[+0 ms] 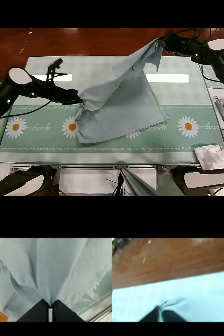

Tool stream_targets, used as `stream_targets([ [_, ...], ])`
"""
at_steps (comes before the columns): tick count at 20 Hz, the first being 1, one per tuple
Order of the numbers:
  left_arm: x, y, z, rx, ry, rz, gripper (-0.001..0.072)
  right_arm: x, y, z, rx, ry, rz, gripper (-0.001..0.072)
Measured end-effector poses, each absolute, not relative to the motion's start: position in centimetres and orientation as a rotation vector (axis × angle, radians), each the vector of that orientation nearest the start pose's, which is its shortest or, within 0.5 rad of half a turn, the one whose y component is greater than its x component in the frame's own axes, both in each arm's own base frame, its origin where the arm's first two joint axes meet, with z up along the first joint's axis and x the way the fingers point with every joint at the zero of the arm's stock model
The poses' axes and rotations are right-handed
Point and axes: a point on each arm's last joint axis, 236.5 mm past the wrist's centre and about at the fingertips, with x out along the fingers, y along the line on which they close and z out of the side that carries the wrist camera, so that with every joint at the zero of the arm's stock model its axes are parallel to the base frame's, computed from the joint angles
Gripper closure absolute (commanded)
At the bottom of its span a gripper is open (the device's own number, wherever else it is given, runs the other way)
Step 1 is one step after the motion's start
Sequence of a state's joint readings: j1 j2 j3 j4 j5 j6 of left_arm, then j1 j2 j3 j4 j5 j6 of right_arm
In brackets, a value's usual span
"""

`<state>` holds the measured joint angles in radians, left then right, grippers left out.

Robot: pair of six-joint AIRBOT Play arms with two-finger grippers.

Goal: Fold the shirts.

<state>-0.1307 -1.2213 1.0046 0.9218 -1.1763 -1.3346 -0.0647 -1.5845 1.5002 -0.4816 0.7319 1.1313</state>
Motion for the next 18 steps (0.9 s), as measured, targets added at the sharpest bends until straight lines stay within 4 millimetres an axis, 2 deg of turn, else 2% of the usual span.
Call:
stream_targets([
  [3, 32.1, -18.0, 1.0, -0.341, 1.329, -0.610, 0.0676, 55.5, 8.4, 15.0, 0.648, 0.614, 0.461, 0.0302],
  [6, 31.9, -18.2, 0.7, -0.332, 1.338, -0.629, 0.0676, 51.8, 3.8, 16.5, 0.531, 0.663, 0.444, 0.0314],
  [7, 31.8, -18.2, 0.6, -0.330, 1.341, -0.633, 0.0676, 50.0, 1.7, 16.1, 0.465, 0.717, 0.407, 0.0325],
  [10, 31.7, -18.2, 0.6, -0.323, 1.339, -0.644, 0.0676, 43.2, -5.1, 12.1, 0.307, 0.971, 0.229, 0.0311],
  [12, 31.7, -18.3, 0.6, -0.317, 1.338, -0.652, 0.0676, 38.7, -7.8, 9.3, 0.337, 1.105, 0.134, 0.0254],
  [14, 31.6, -18.3, 0.5, -0.312, 1.340, -0.658, 0.0676, 34.4, -7.2, 5.7, 0.428, 1.231, 0.131, 0.0176],
  [18, 31.6, -18.3, 0.5, -0.298, 1.333, -0.670, 0.0676, 28.9, -3.1, -0.7, 0.628, 1.376, 0.201, 0.0176],
])
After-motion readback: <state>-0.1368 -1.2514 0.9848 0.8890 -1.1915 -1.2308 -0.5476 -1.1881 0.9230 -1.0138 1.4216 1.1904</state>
